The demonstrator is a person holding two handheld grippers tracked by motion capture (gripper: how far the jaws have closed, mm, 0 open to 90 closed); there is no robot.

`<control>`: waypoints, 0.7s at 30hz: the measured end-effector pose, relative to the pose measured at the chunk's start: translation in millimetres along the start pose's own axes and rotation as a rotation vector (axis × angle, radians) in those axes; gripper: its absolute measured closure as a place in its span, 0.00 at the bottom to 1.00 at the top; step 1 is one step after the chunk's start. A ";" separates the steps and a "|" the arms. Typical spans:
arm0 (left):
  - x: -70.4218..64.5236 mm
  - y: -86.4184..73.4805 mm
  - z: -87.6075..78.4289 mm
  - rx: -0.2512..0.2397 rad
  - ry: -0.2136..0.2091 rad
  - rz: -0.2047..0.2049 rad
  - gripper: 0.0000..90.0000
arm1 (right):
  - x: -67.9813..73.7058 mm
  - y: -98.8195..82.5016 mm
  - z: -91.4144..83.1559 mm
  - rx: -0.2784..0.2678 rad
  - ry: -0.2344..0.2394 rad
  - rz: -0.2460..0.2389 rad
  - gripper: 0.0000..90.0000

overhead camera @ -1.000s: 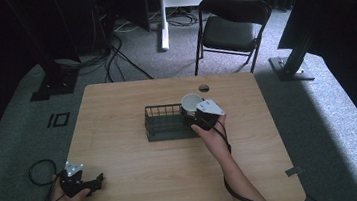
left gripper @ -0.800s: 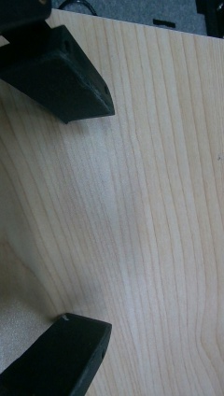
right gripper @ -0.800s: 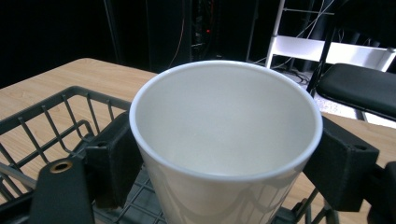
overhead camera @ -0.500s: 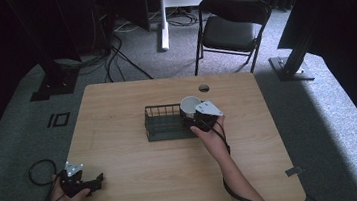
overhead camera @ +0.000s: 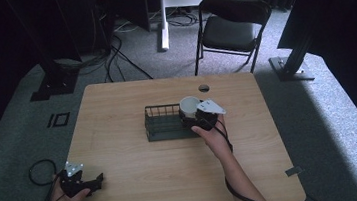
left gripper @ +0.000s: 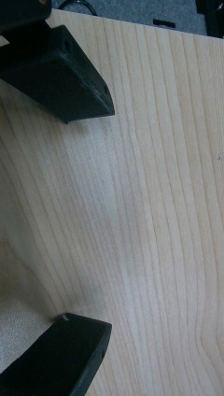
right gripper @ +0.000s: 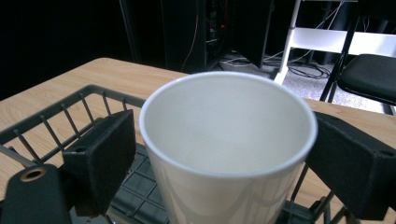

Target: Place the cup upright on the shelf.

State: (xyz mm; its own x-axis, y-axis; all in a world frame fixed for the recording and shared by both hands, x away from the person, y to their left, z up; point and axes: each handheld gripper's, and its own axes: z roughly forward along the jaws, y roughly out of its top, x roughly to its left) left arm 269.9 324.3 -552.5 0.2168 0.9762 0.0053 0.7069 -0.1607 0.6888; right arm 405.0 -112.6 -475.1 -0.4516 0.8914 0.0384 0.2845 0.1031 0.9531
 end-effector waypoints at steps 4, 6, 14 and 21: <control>0.0 0.0 0.0 0.000 0.000 0.000 0.01 | -1.9 0.9 -5.9 -0.005 0.002 -0.013 0.12; 0.0 0.0 0.0 0.000 0.000 0.000 0.01 | -2.3 0.5 -7.1 -0.005 0.004 -0.016 0.12; 0.0 0.0 0.0 0.000 0.000 0.000 0.01 | -8.6 -4.6 -20.4 -0.014 0.010 -0.027 0.12; 0.0 0.0 0.0 0.000 0.000 0.000 0.01 | -13.1 -9.1 -32.9 -0.008 0.013 -0.045 0.12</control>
State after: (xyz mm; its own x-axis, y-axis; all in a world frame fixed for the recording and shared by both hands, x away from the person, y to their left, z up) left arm 269.9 324.2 -552.4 0.2165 0.9763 0.0052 0.7072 -0.1605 0.6885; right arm 380.5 -139.8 -474.4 -0.4750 0.8800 -0.0010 0.2565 0.1395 0.9564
